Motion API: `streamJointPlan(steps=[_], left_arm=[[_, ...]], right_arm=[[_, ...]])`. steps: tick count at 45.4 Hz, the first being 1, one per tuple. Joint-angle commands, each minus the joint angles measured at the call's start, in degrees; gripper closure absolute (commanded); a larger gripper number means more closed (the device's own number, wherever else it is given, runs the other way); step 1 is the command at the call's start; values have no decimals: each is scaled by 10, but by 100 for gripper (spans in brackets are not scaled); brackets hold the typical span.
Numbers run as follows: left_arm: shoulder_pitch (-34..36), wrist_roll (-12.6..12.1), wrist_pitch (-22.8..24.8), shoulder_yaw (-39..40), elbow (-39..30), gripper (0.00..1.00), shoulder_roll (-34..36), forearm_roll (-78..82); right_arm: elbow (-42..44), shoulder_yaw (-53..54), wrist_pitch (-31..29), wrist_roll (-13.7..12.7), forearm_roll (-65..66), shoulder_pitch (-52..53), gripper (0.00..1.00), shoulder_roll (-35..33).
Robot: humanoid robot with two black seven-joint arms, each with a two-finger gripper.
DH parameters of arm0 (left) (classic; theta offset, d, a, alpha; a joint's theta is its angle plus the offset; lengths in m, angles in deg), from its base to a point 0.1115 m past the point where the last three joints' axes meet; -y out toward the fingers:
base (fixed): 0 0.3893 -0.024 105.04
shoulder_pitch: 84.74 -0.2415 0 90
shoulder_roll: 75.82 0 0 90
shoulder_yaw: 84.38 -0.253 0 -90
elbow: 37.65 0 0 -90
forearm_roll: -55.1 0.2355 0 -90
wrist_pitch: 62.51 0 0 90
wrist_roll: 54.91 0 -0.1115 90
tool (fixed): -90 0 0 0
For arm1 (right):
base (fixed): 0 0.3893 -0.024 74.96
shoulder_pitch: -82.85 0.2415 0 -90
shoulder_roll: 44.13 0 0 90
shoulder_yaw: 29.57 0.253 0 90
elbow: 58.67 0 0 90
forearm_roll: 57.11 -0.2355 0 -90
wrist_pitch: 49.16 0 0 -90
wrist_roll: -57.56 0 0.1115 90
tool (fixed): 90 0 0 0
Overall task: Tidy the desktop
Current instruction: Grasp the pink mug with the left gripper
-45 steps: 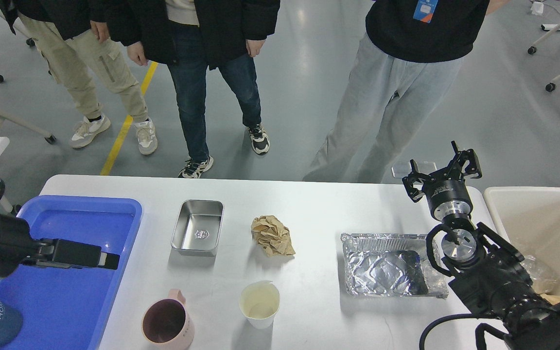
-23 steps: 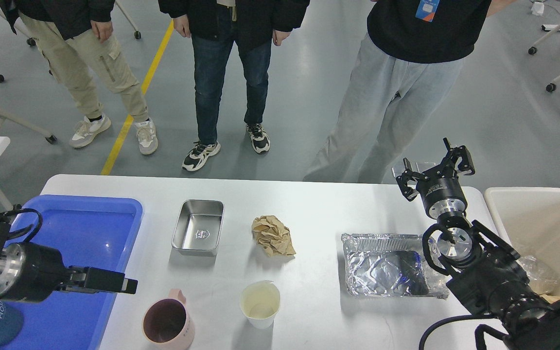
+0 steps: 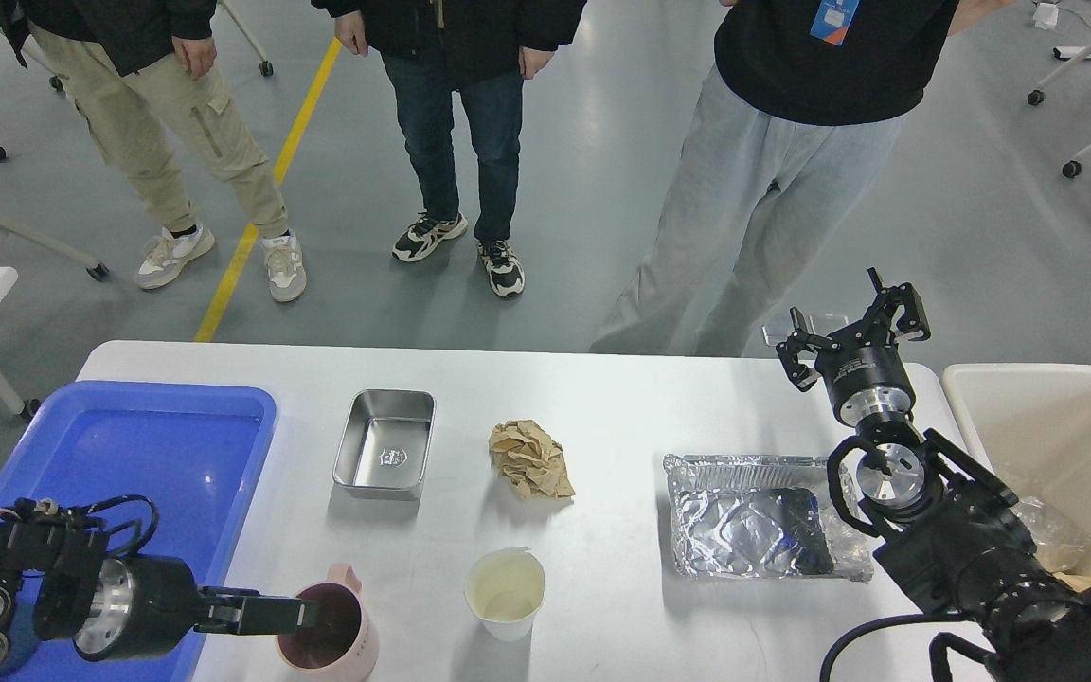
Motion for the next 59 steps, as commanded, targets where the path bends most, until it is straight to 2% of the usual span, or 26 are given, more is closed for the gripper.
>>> streamJointPlan(steps=[1, 6, 14, 22, 29, 35, 43, 44, 45, 54, 59], left_arm=[[-51, 0, -2, 37, 3, 10, -45, 67], [-80, 4, 10, 58, 4, 10, -52, 75], [-84, 8, 23, 71, 6, 11, -47, 75], [-76, 9, 20, 71, 8, 25, -44, 89], [-75, 12, 18, 71, 16, 32, -49, 109], [-74, 15, 18, 71, 22, 44, -50, 123], [-74, 44, 18, 71, 25, 62, -57, 140], [-74, 44, 18, 71, 25, 62, -57, 140], [-74, 55, 18, 71, 25, 72, -61, 142], [-73, 62, 18, 72, 37, 90, -75, 151], [-73, 76, 25, 72, 36, 97, -78, 152]], right_arm=[[0, 0, -1, -1, 0, 0, 0, 0], [0, 0, -1, -1, 0, 0, 0, -2], [1, -1, -1, -1, 0, 0, 0, -5], [1, -1, -1, -1, 0, 4, 0, -4], [0, -1, -1, -1, 0, 4, 0, -5], [0, 0, -1, -1, 0, 2, 0, -6], [0, 0, -1, -1, 0, 1, 0, -6], [0, 0, -1, -1, 0, 1, 0, -6], [0, 0, -1, -1, 0, 1, 0, -6], [-1, 0, -1, -1, 0, 0, 0, -6], [-1, 0, -1, -1, 0, 0, 0, -9]])
